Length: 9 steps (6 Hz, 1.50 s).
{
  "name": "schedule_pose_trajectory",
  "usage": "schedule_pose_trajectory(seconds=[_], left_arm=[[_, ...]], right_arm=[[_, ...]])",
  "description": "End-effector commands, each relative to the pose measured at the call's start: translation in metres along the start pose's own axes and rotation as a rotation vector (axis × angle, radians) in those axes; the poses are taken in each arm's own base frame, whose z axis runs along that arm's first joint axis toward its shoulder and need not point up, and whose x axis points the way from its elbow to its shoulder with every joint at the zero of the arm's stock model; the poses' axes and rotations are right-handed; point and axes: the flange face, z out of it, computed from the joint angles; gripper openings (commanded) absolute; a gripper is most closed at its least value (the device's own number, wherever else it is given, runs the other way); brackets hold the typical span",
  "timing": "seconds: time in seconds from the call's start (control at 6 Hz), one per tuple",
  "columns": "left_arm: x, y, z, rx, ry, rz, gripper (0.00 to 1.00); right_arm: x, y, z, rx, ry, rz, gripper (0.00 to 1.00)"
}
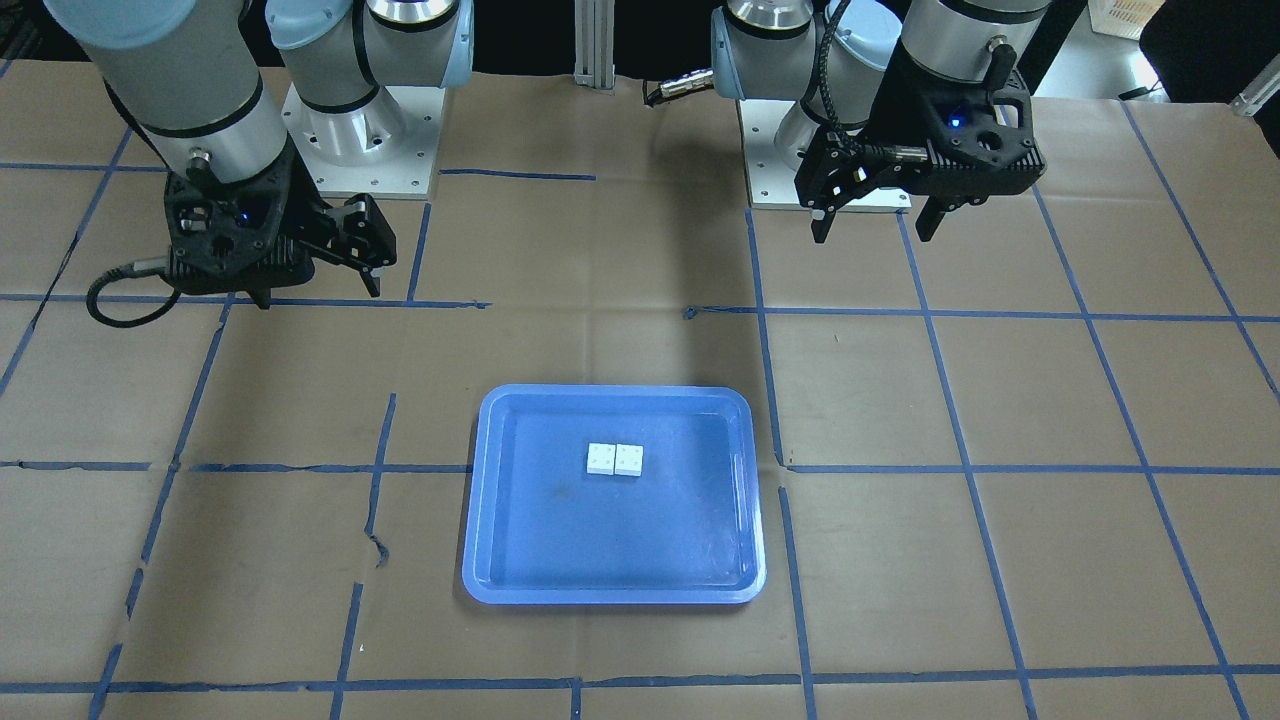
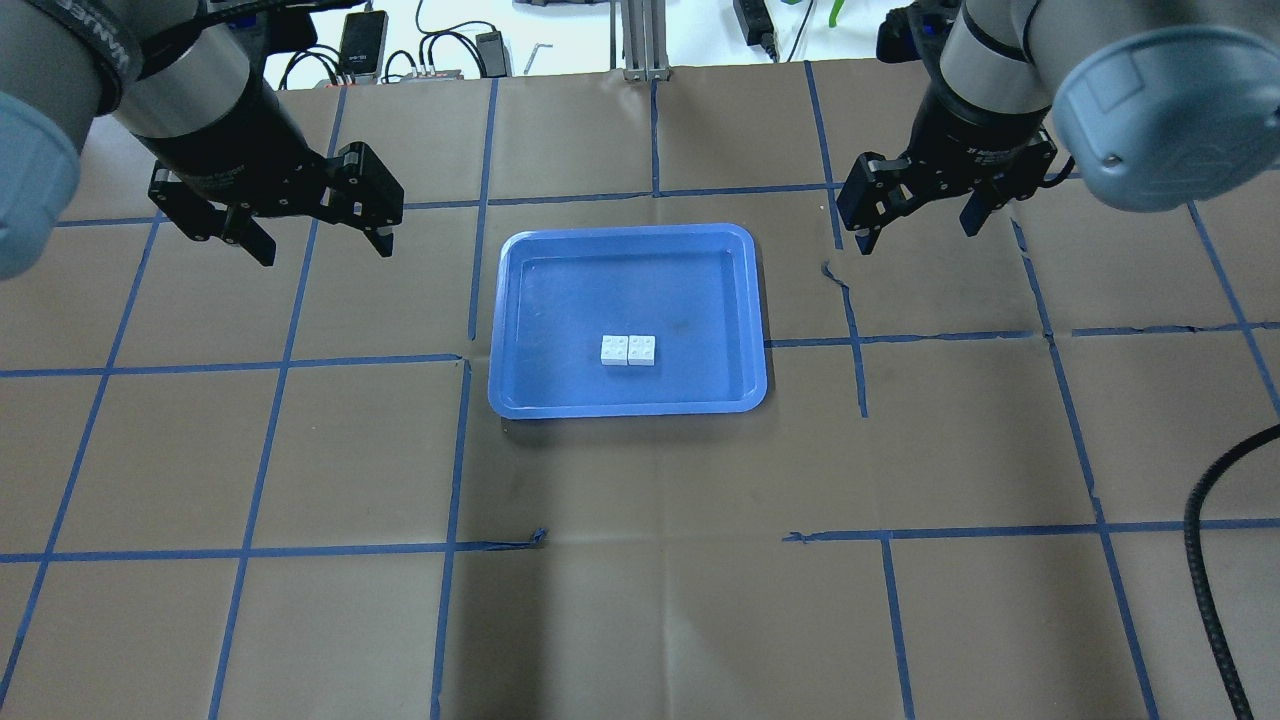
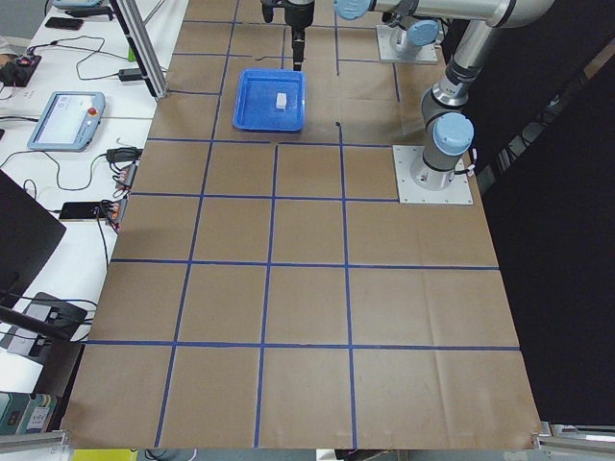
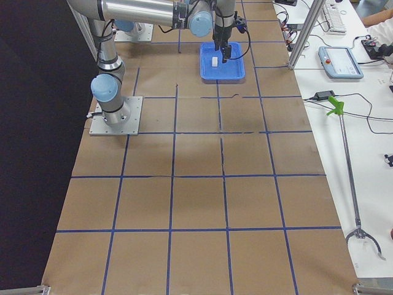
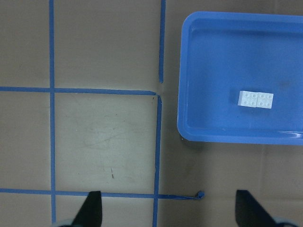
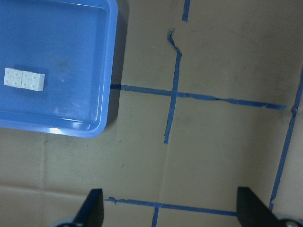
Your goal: Assemble white blocks and place on blue tray
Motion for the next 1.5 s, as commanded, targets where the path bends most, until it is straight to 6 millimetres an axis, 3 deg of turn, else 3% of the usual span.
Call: schedule_pose_trajectory(seconds=[0.0,0.33,0.67,1.33], left_arm=[[0.0,0.0,-0.001,0.002,0.0,0.0,0.99],[-0.002,0.001,-0.004,0.007,0.0,-0.005,0.99],[-0.002,0.002,-0.004,0.007,0.0,-0.003,0.99],[-0.001,0.002,-0.004,0.007,0.002,-0.002,0.99]], right_arm=[[-0.003,0.033,-0.022,-0.026,-0.005,0.061,1.0],[-0.001,0.026,-0.024,-0.008,-0.015,0.061,1.0],[0.019,0.02,-0.029,0.0,-0.015,0.105,1.0],[0.019,0.02,-0.027,-0.004,-0.017,0.107,1.0]])
